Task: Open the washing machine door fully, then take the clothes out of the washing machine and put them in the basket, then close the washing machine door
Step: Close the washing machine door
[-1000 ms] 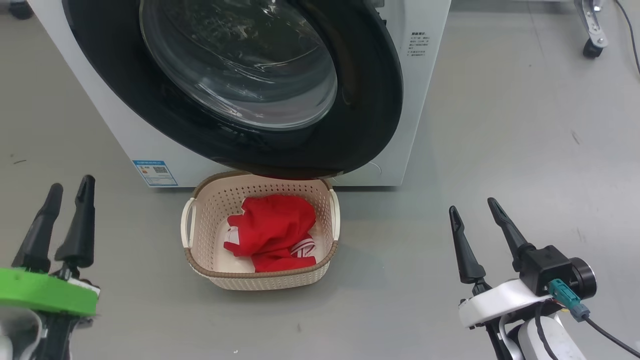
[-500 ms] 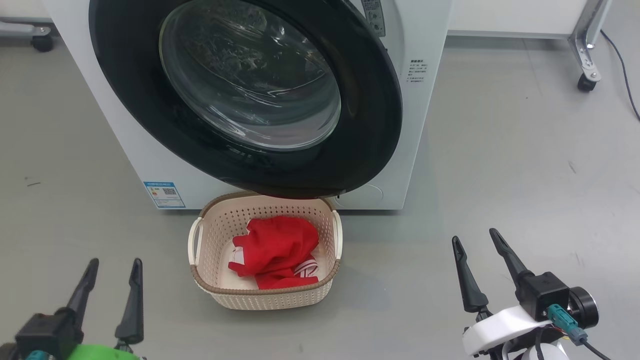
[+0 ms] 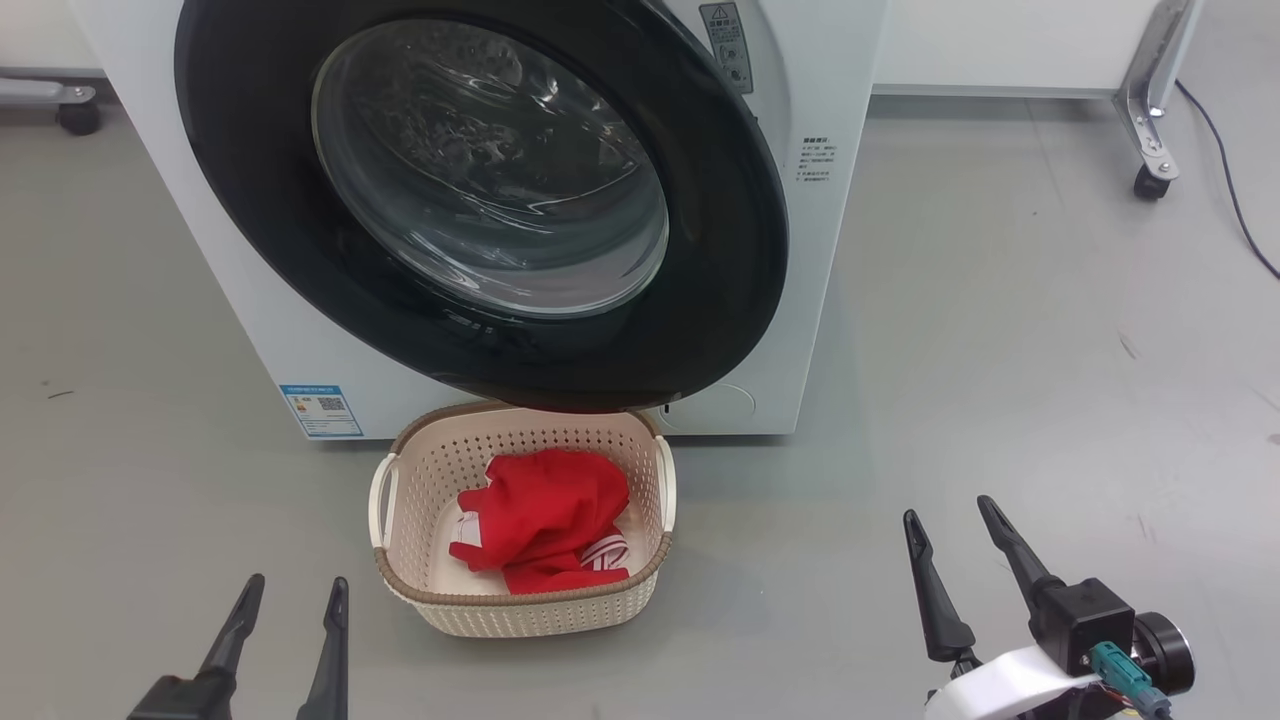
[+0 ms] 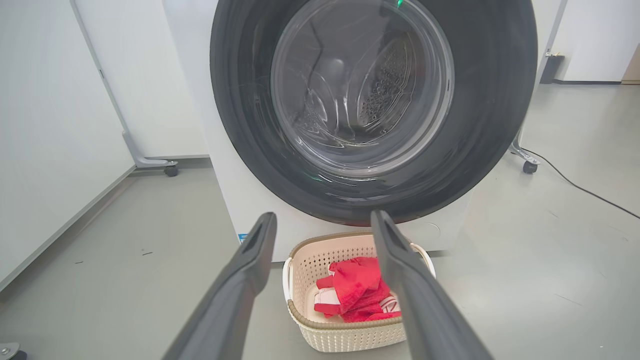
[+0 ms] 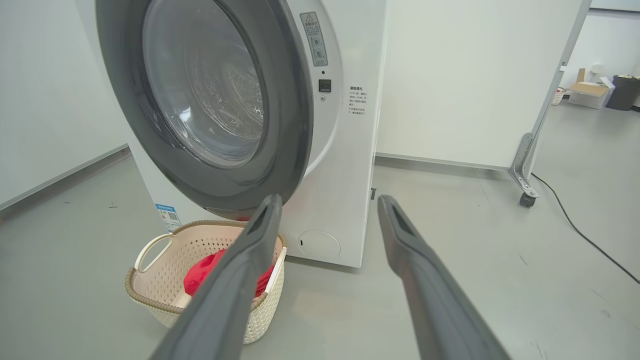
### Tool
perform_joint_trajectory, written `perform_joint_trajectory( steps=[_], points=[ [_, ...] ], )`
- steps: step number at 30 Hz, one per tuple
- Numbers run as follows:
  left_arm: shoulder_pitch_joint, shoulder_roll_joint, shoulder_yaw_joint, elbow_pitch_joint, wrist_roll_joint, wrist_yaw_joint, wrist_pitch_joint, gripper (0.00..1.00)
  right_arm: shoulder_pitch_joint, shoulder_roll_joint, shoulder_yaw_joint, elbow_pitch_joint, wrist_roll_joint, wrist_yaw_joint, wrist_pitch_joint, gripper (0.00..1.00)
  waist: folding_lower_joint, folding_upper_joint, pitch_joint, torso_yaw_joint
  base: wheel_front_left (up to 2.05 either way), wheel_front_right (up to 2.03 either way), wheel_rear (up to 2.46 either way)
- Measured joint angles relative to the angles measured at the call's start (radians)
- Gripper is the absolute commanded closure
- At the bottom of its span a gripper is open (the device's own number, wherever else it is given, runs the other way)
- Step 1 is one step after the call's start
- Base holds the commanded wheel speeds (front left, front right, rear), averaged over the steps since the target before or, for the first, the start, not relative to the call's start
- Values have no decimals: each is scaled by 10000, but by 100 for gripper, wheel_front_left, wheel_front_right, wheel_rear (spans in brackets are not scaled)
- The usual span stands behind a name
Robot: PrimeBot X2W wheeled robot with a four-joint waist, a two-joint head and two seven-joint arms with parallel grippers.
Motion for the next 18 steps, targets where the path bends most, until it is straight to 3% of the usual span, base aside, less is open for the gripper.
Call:
perform_joint_trajectory(
  steps=[18],
  points=[
    [17, -364, -69, 272, 109, 211, -222, 0, 27, 38, 21, -29, 2, -71, 0, 0, 0, 0, -148, -200, 0, 0, 0]
  ],
)
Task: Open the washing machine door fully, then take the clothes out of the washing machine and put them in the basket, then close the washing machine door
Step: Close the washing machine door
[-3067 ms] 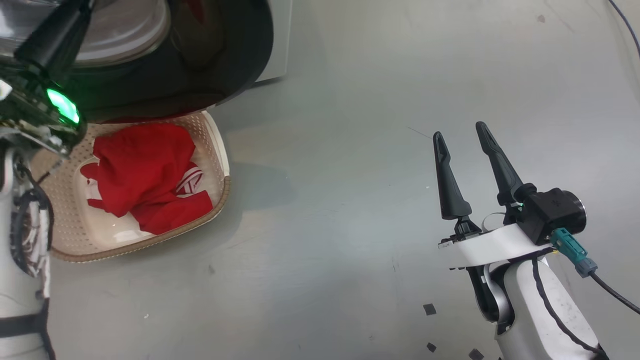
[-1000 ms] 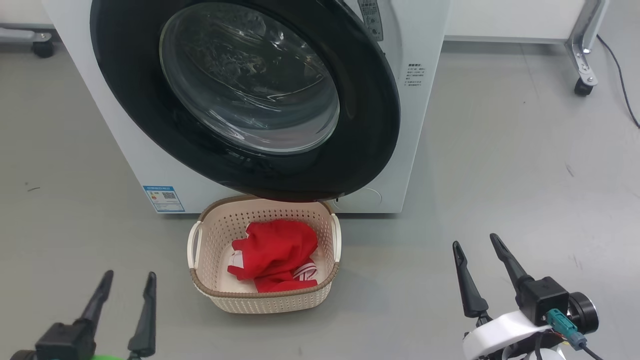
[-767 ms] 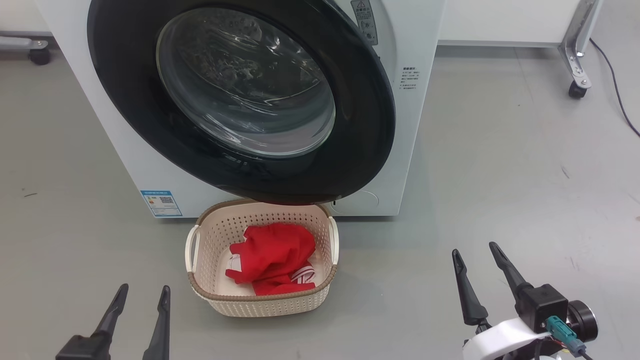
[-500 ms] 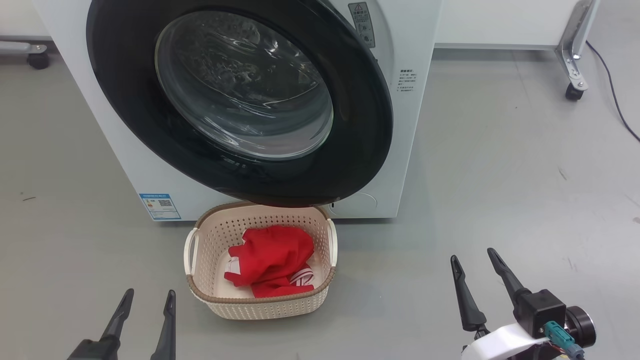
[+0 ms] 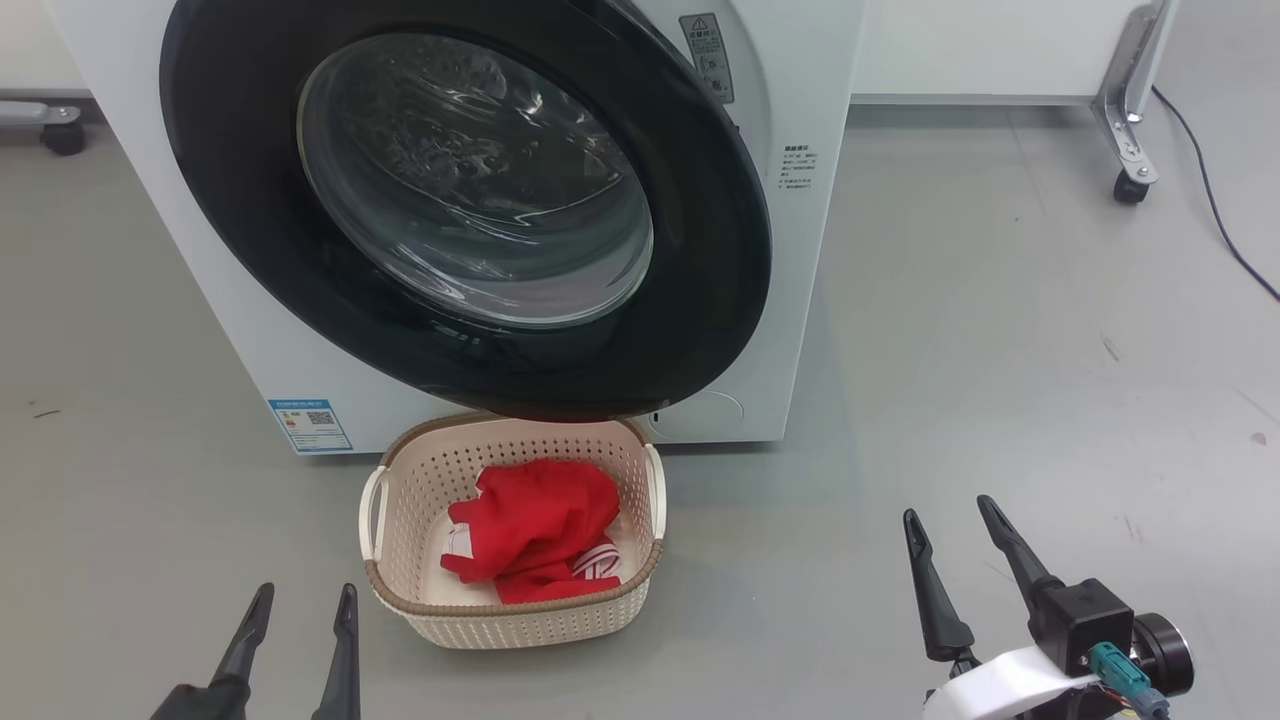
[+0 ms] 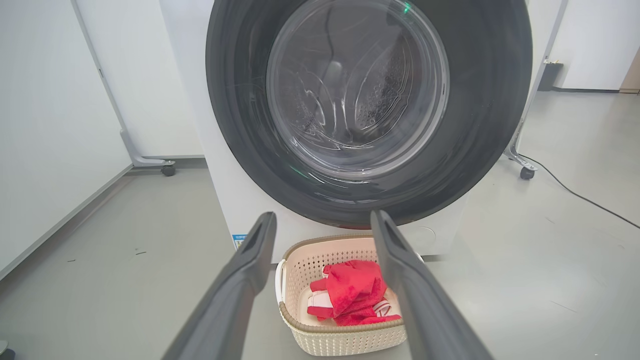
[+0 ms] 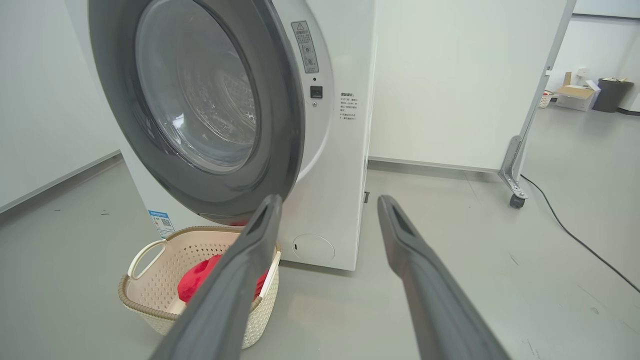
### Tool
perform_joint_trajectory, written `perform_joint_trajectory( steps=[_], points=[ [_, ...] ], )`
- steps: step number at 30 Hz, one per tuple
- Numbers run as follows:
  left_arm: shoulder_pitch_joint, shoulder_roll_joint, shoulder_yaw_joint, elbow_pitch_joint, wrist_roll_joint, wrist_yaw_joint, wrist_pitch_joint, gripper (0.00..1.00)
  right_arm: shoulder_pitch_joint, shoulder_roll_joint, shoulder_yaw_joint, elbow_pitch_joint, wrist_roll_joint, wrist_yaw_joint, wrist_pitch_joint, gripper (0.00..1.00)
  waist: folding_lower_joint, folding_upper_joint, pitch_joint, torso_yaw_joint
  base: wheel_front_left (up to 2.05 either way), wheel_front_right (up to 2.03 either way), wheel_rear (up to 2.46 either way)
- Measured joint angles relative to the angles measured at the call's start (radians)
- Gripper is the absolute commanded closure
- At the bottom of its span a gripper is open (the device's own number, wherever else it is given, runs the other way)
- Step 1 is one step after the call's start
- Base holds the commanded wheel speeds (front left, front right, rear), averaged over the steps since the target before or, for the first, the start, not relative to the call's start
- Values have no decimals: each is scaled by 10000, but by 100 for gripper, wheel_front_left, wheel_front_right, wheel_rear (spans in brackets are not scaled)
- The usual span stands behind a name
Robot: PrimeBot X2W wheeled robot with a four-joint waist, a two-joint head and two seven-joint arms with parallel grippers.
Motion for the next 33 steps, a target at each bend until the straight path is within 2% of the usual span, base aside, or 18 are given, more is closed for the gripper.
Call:
perform_joint_trajectory(
  steps=[12, 13, 14, 15, 22, 33],
  points=[
    [0, -104, -40, 151, 222, 65, -115, 0, 62, 13, 21, -8, 0, 6, 0, 0, 0, 0, -55, -3, 0, 0, 0],
    [0, -109, -42, 151, 234, 65, -115, 0, 83, 15, 21, -8, 0, 8, 0, 10, 0, 0, -56, 1, 0, 0, 0],
    [0, -115, -42, 153, 234, 65, -115, 0, 109, 15, 19, -8, 2, 8, 0, 86, 0, 0, -57, 5, 0, 0, 0],
    [-1, -125, -44, 153, 234, 65, -117, 0, 137, 23, 4, -8, 52, 10, 0, 100, 0, 0, -57, 10, 0, 0, 0],
    [-10, -188, -92, 148, 301, 67, -130, 0, 164, 27, -40, -10, 105, 48, 0, 100, 0, 0, -23, 98, 0, 0, 0],
    [-230, -244, -399, 125, 506, 63, -203, 0, -78, -130, -130, 215, 174, 460, 0, 100, 0, 0, 153, 622, 0, 0, 0]
  ],
)
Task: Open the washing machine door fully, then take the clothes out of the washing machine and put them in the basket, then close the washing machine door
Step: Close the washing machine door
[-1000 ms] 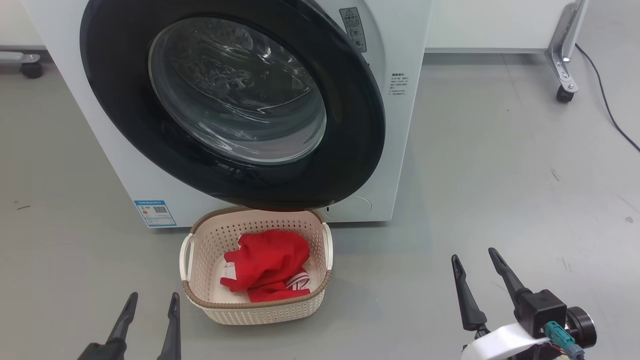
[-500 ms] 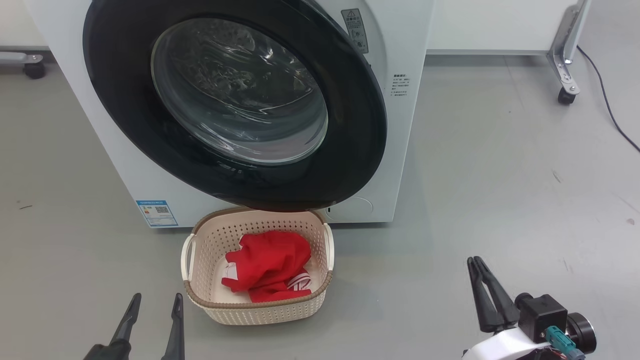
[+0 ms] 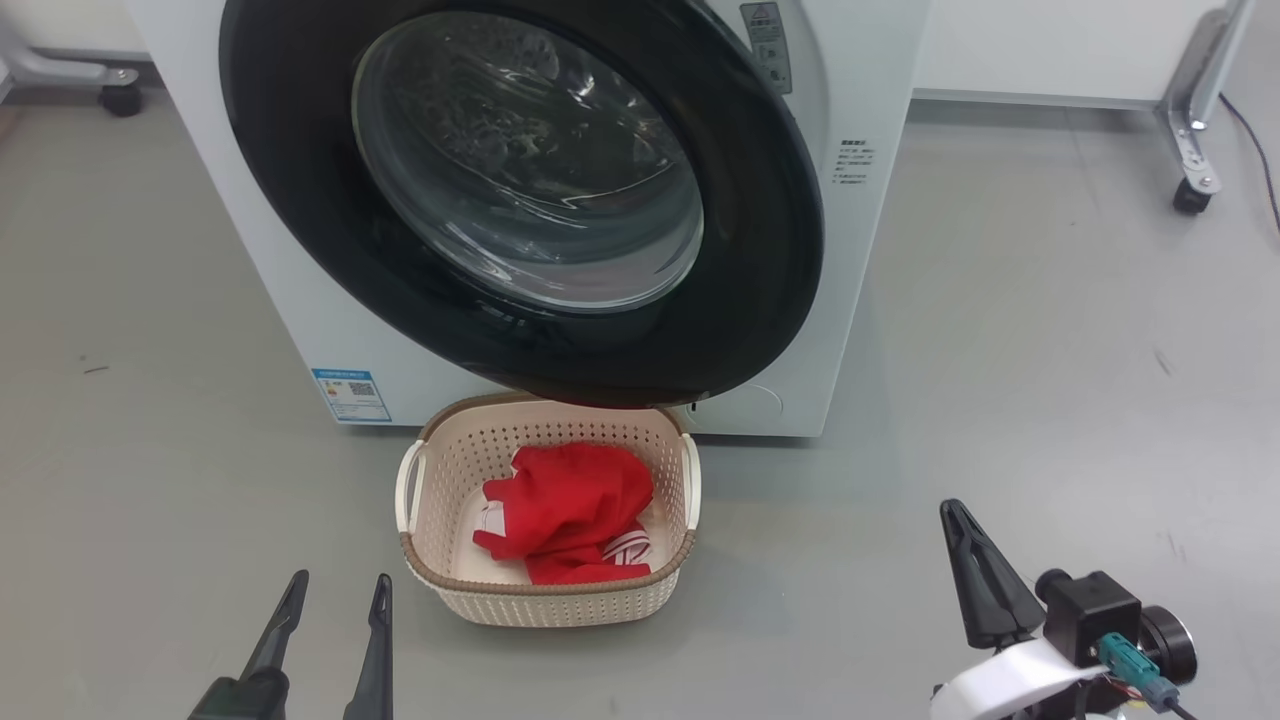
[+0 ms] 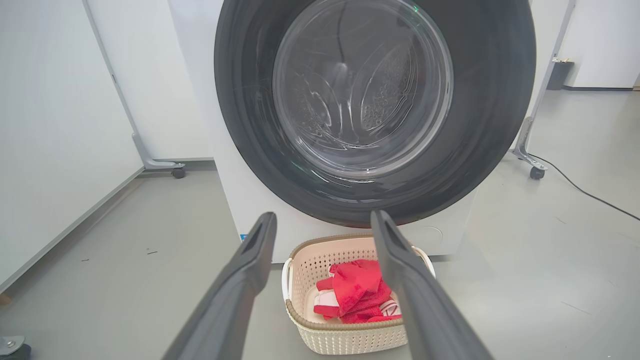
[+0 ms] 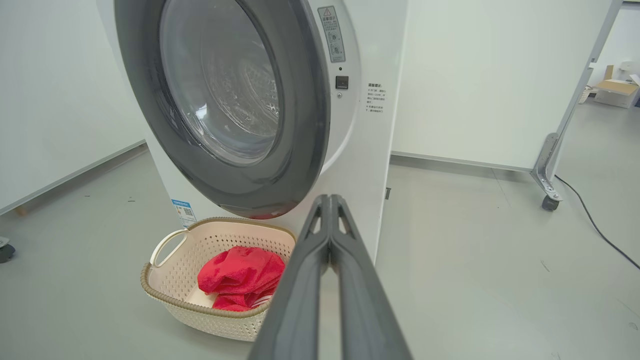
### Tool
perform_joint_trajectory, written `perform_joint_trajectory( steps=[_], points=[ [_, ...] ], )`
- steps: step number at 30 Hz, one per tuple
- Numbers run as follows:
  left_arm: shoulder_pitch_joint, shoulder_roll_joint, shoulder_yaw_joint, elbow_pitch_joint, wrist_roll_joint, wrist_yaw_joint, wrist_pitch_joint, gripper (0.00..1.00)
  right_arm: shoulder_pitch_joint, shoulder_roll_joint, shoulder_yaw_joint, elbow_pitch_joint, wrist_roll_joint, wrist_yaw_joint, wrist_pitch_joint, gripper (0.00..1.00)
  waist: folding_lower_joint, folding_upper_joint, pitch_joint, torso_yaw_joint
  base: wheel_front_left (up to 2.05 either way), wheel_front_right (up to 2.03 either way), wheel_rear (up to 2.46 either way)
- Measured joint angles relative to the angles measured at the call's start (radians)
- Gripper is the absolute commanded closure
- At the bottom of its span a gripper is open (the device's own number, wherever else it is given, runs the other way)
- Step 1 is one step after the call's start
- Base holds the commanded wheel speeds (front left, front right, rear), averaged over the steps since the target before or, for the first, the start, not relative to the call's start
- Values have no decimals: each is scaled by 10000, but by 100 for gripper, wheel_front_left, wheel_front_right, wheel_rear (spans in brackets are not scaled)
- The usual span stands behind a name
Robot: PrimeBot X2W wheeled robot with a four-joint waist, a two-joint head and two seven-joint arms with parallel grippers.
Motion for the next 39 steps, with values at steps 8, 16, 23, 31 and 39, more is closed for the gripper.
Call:
perform_joint_trajectory(
  steps=[8, 16, 23, 31, 39],
  points=[
    [-196, -25, -88, -125, 92, 0, -23, 0, -997, -121, 393, 217, 0, 374, 13, 100, 0, 0, 376, 326, 0, 0, 0],
    [-736, -159, -314, -244, 188, -31, -92, 0, -2866, -391, 633, 380, -77, 610, 362, 100, 0, 0, 1079, 708, 0, 0, 0],
    [-1546, -384, -606, -330, 372, -245, -178, 0, -5156, -569, 754, 616, 12, 698, 721, 100, 0, 0, 2007, 1046, 0, 0, 0],
    [-2379, -640, -800, -251, 414, -414, -190, 0, -6874, -895, 757, 1342, 426, 780, 1026, 100, 1, 0, 2866, 1546, 0, 0, 0],
    [-2790, -773, -903, 98, 414, -464, -276, 0, -7856, -1218, 826, 2159, 673, 784, 1110, 100, 1, 0, 3385, 2220, 0, 0, 0]
  ],
)
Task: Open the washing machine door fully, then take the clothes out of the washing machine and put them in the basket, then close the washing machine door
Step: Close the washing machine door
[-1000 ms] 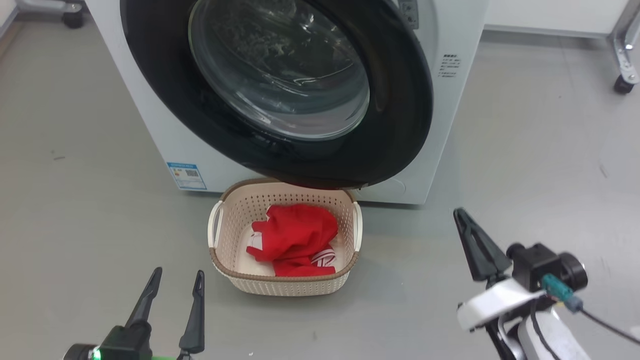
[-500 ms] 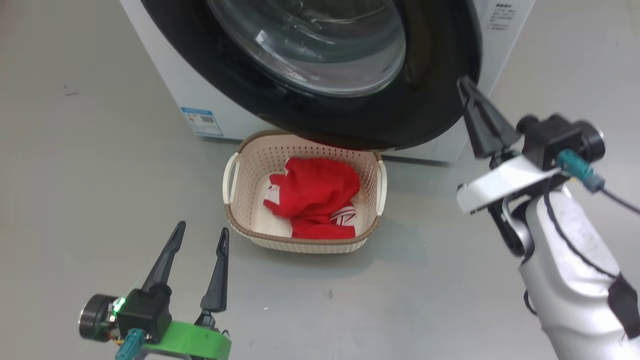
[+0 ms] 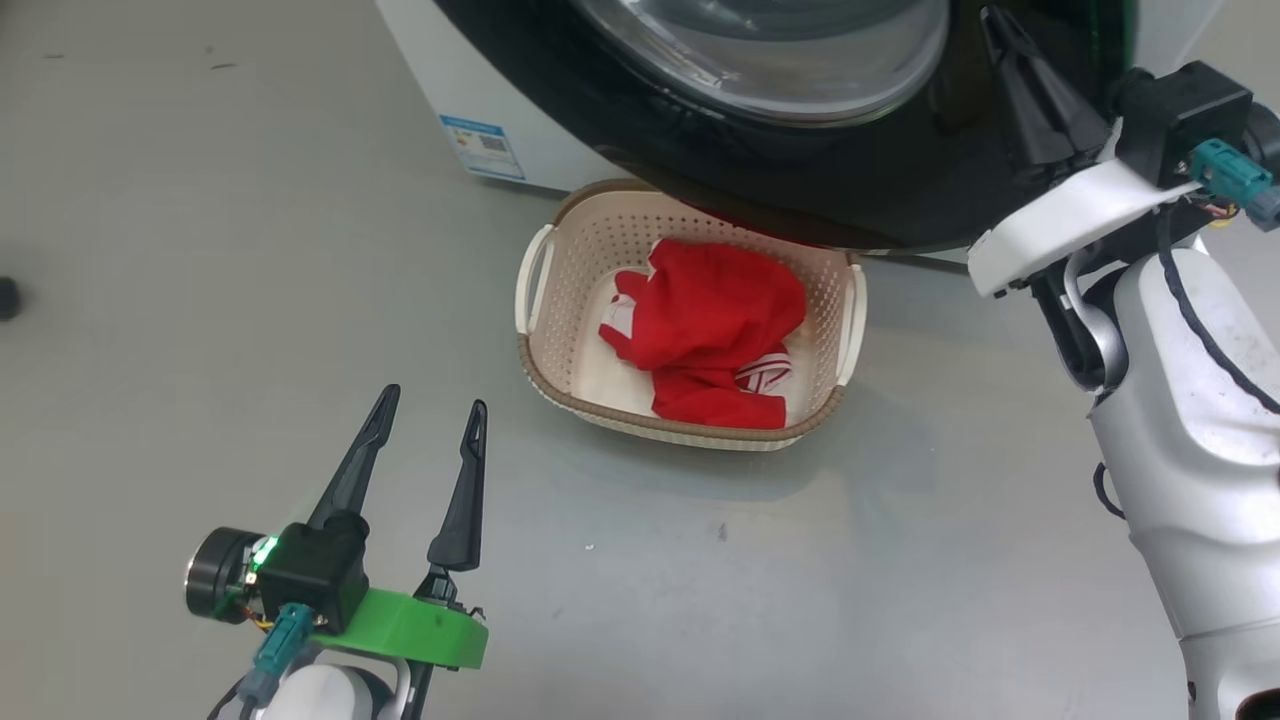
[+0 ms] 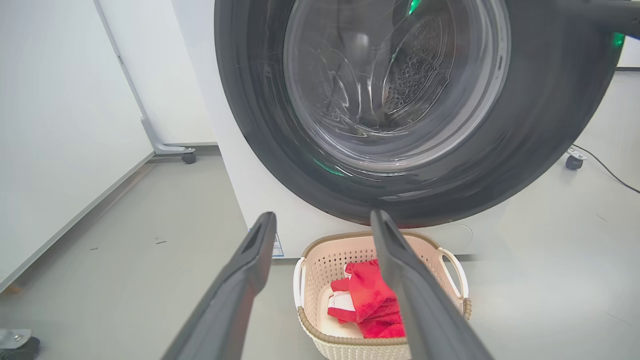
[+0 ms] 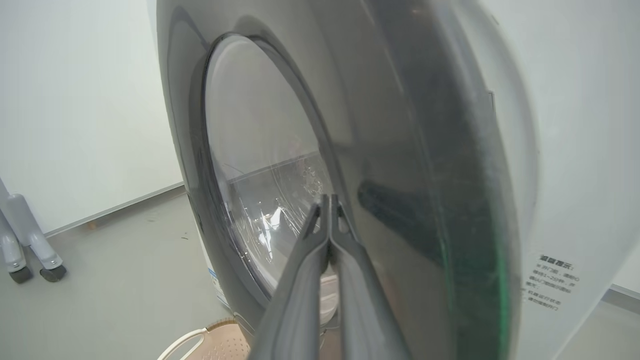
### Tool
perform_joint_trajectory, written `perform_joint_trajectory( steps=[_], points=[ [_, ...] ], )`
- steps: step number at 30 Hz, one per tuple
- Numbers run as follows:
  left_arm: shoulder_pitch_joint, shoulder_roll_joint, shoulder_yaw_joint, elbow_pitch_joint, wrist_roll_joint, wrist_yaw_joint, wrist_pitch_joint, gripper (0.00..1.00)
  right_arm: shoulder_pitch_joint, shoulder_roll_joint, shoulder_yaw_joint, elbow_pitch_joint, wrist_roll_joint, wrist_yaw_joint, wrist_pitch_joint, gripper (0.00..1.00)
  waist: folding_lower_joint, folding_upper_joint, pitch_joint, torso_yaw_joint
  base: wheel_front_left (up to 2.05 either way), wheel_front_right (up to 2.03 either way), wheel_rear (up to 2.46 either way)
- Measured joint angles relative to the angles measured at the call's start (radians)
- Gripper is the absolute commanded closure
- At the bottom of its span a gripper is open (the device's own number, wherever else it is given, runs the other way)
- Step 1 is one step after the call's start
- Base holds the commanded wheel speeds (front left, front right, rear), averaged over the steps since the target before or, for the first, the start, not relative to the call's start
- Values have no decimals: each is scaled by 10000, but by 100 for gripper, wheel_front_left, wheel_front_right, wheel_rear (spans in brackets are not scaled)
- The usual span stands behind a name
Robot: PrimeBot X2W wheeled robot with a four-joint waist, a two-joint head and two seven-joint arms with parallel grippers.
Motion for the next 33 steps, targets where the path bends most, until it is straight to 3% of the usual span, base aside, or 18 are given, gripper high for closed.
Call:
perform_joint_trajectory(
  steps=[7, 33],
  points=[
    [-56, -52, 113, 198, -2, 2, 0, 0, -584, -56, 389, 575, 453, 0, -79, 100, 0, 0, 216, 368, 0, 0, 0],
    [-777, -255, -153, 117, 0, -226, -4, 0, -2790, -1187, -362, 2414, 871, 90, -249, 100, 0, 0, 877, 909, 0, 0, 0]
  ],
)
